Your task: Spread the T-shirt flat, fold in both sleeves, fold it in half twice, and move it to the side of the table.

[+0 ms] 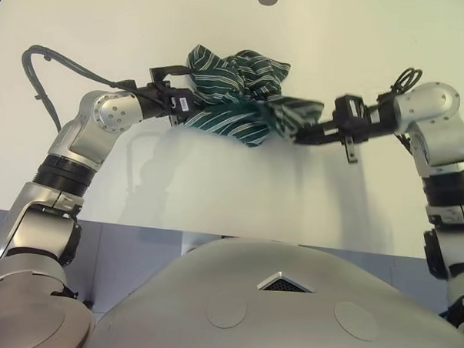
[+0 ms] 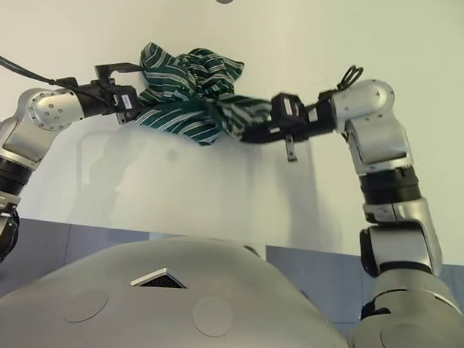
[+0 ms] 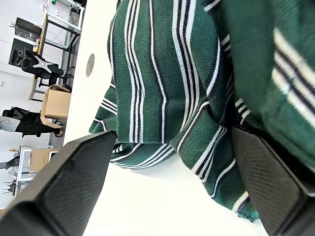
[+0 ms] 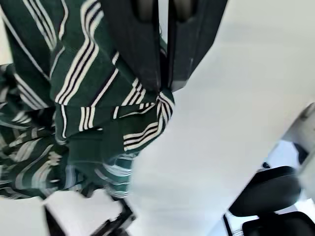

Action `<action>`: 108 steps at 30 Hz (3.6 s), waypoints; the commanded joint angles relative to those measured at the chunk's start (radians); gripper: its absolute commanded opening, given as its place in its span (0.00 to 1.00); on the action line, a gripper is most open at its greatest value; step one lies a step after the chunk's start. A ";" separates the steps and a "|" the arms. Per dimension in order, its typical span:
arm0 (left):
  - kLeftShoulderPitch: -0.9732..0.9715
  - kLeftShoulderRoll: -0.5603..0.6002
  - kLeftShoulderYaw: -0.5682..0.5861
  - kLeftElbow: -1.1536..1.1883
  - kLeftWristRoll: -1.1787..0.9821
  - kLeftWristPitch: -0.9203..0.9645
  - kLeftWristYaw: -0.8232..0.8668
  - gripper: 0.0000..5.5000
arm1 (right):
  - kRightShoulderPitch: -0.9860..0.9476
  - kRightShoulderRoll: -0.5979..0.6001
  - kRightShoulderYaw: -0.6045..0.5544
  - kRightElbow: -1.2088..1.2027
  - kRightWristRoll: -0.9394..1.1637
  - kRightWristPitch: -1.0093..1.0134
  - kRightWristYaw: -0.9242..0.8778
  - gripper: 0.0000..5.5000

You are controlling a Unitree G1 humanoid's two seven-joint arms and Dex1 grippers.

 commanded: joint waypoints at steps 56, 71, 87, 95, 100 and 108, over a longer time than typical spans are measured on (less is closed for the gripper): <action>0.237 0.005 0.008 -0.014 -0.028 0.018 -0.227 0.98 | -0.053 0.057 0.119 0.236 -0.447 -0.205 -0.602 0.18; -0.082 -0.119 0.142 0.363 -0.038 -0.037 0.221 0.98 | -0.270 0.155 0.012 0.589 -0.517 -0.262 -0.990 0.18; 0.349 0.130 0.449 -0.632 -0.848 0.367 -0.496 0.98 | -0.033 0.078 -0.146 -0.104 0.076 0.018 -0.536 0.45; 0.442 0.232 0.378 -0.607 -0.497 0.201 -0.544 0.98 | 0.206 -0.059 -0.007 -0.464 0.106 0.121 -0.385 0.45; 0.446 0.227 0.342 -0.549 -0.357 0.129 -0.504 0.98 | 0.245 -0.117 0.024 -0.413 0.007 0.048 -0.361 0.45; 0.373 0.176 0.294 -0.442 -0.231 0.061 -0.411 0.98 | 0.212 -0.152 0.038 -0.233 -0.149 -0.096 -0.365 0.45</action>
